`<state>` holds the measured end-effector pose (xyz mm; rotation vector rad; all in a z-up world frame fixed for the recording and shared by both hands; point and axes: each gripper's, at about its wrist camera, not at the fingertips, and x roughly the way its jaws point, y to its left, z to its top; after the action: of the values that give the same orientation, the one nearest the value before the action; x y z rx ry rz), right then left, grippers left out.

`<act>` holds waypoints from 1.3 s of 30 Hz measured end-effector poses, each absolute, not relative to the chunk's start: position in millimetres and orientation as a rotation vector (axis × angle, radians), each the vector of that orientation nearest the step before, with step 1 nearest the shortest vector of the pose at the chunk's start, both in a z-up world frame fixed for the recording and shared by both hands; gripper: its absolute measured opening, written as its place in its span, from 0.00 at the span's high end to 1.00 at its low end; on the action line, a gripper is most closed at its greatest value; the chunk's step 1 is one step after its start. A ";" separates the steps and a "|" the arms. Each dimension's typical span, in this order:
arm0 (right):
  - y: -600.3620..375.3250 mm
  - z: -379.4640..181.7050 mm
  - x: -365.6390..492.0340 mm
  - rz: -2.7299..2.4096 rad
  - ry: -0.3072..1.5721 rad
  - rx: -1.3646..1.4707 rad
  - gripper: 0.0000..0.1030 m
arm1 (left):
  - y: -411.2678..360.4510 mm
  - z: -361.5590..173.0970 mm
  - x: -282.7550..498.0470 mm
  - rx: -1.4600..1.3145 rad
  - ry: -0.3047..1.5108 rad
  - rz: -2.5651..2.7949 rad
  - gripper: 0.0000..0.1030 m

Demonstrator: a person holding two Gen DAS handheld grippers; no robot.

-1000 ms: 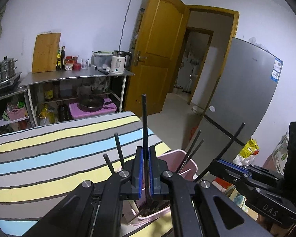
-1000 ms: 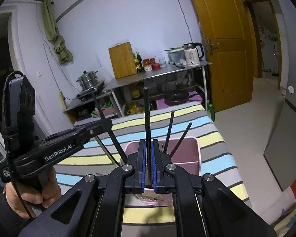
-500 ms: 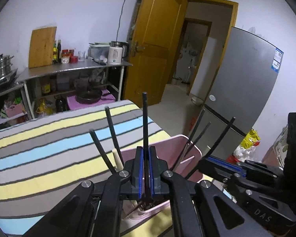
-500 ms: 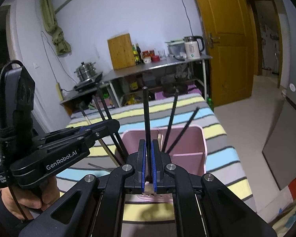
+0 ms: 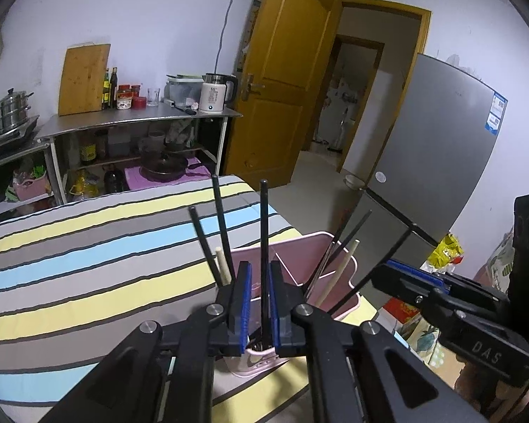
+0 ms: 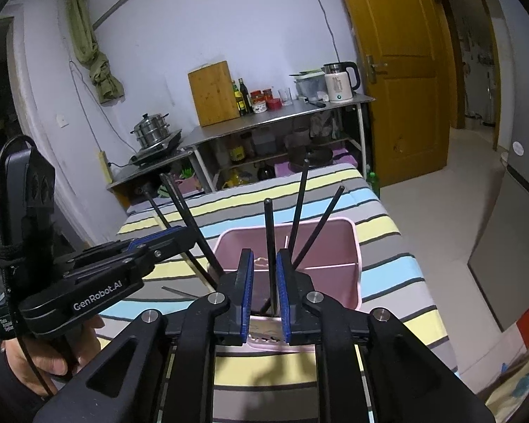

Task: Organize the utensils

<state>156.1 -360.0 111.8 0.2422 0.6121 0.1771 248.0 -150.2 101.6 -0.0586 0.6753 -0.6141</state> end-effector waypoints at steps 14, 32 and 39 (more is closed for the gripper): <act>-351.6 122.8 108.7 0.184 0.545 0.220 0.86 | -118.9 119.3 181.5 -0.058 0.583 -0.591 0.84; -330.0 82.9 53.3 0.160 0.546 0.150 0.86 | -107.2 76.6 99.4 -0.016 0.546 -0.563 0.83; -330.5 67.8 37.3 0.133 0.543 0.154 0.86 | -98.1 57.9 80.9 -0.017 0.548 -0.544 0.83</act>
<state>37.3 -330.5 67.8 0.1539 0.5427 0.1331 80.9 -98.1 57.9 -0.0170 0.5482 -0.5439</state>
